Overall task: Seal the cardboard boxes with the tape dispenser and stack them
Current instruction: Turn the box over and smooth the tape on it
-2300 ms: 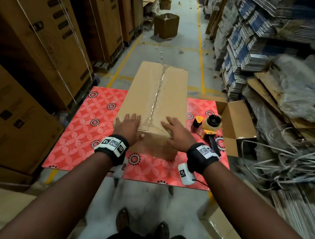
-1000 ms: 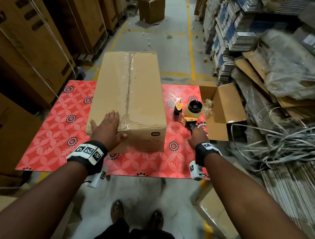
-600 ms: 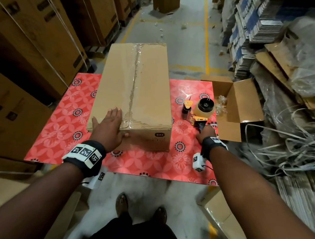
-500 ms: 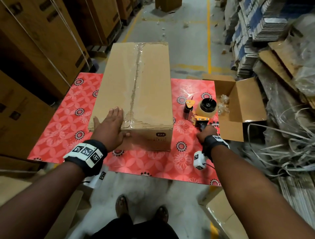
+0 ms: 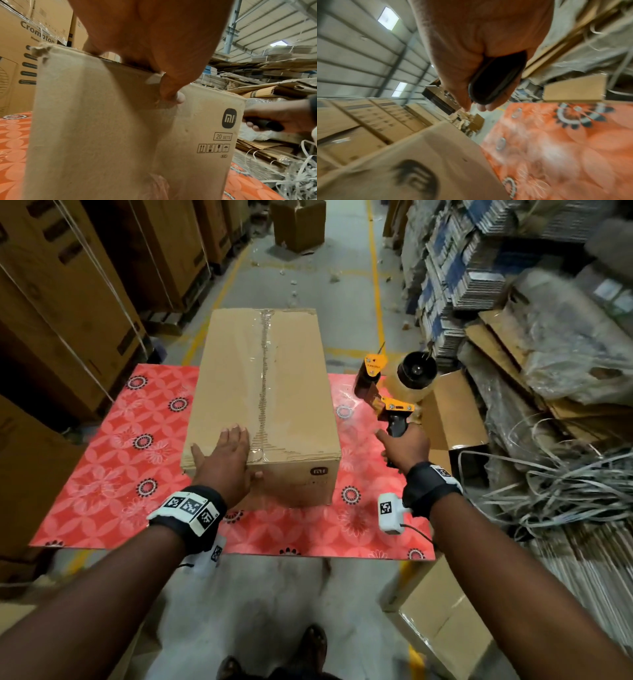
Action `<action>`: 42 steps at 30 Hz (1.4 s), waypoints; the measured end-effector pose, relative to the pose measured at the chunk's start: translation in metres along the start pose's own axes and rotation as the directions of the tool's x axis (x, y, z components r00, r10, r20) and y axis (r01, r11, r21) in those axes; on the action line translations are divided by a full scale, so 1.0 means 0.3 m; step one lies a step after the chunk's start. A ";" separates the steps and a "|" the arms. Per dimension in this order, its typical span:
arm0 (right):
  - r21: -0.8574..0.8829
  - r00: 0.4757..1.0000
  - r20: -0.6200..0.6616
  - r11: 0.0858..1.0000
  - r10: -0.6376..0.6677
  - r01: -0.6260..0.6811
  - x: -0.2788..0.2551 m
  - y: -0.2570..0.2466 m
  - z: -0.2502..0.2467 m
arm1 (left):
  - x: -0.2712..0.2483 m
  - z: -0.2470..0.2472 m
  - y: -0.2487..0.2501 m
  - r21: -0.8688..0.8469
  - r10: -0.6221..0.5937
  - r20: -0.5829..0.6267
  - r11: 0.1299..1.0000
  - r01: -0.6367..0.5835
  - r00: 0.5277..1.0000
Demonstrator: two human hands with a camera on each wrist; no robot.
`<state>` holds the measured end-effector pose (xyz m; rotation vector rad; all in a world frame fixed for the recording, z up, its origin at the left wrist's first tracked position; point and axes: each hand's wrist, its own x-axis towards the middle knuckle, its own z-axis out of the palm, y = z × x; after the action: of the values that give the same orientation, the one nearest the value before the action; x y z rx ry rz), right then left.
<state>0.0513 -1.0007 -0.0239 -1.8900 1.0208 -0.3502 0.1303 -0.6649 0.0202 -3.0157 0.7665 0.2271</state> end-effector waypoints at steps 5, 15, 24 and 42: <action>0.166 0.993 0.044 0.981 -0.109 0.100 -0.159 -0.120 -0.053 | -0.003 -0.025 -0.040 -0.047 0.129 0.088 0.991 -0.125 0.988; -0.005 0.920 0.127 0.928 -0.370 0.373 -0.483 -0.254 0.059 | -0.099 -0.093 -0.192 -0.866 -0.070 -0.259 0.458 -0.200 0.963; -0.077 0.787 0.227 0.795 -0.574 0.602 -0.626 -0.355 0.211 | -0.200 -0.087 -0.269 -0.645 0.407 0.492 -0.423 0.637 0.769; -0.060 0.726 0.253 0.738 -0.640 0.672 -0.761 -0.411 0.325 | -0.315 -0.047 -0.463 -0.595 0.269 0.431 -0.633 0.496 0.861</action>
<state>0.0326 -0.7388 0.0651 -2.3358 0.1864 -0.4684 0.1163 -0.4987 0.0459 -3.1828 -1.0071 3.6853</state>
